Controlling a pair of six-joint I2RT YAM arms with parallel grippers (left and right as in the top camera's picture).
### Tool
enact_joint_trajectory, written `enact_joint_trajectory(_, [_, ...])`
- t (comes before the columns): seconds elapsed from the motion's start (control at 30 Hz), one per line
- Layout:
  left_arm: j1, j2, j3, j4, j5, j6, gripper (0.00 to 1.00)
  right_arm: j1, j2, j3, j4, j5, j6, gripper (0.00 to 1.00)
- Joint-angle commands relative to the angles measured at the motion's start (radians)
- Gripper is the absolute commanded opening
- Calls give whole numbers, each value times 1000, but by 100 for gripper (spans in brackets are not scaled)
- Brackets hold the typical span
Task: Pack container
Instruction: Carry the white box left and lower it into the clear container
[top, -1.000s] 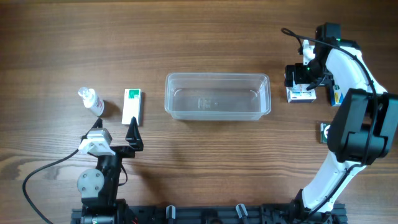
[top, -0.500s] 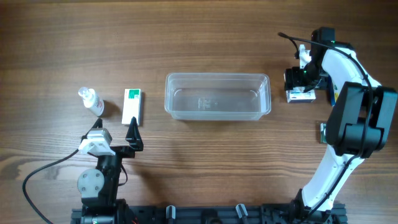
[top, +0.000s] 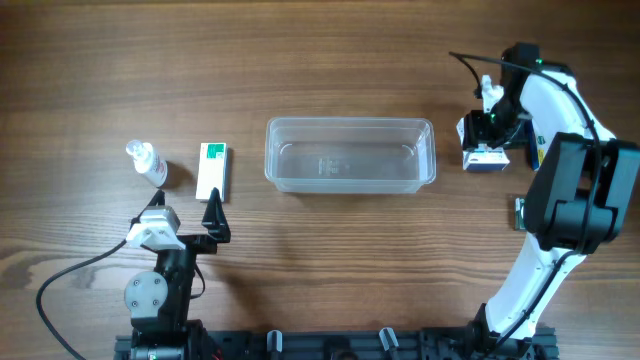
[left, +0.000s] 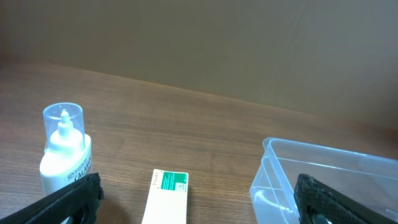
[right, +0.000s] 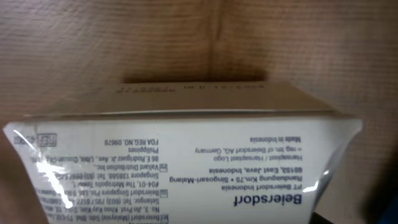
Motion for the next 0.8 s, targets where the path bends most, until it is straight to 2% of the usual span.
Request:
enact_joint_trajectory(0.0, [-2, -7, -5, -5, -2, 19, 100, 3, -95, 134, -115, -137, 24, 63])
enact_joint_trajectory(0.13, [-2, -7, -5, -5, -2, 19, 100, 14, -168, 227, -230, -209, 89, 63])
enact_joint_trajectory(0.3, [-2, -7, -5, -5, -2, 19, 100, 106, -296, 241, -303, -240, 188, 62])
enact_joint_trajectory(0.4, [-2, -7, -5, -5, -2, 19, 100, 211, -333, 241, -337, -240, 261, 63])
enact_joint_trajectory(0.5, [-2, -7, -5, -5, -2, 19, 100, 358, -330, 227, -374, -156, 437, 64])
enact_joint_trajectory(0.6, [-2, -7, -5, -5, -2, 19, 100, 457, -327, 184, -335, -96, 557, 64])
enact_joint_trajectory(0.77, [-2, -7, -5, -5, -2, 19, 100, 529, -324, 71, -162, -73, 595, 64])
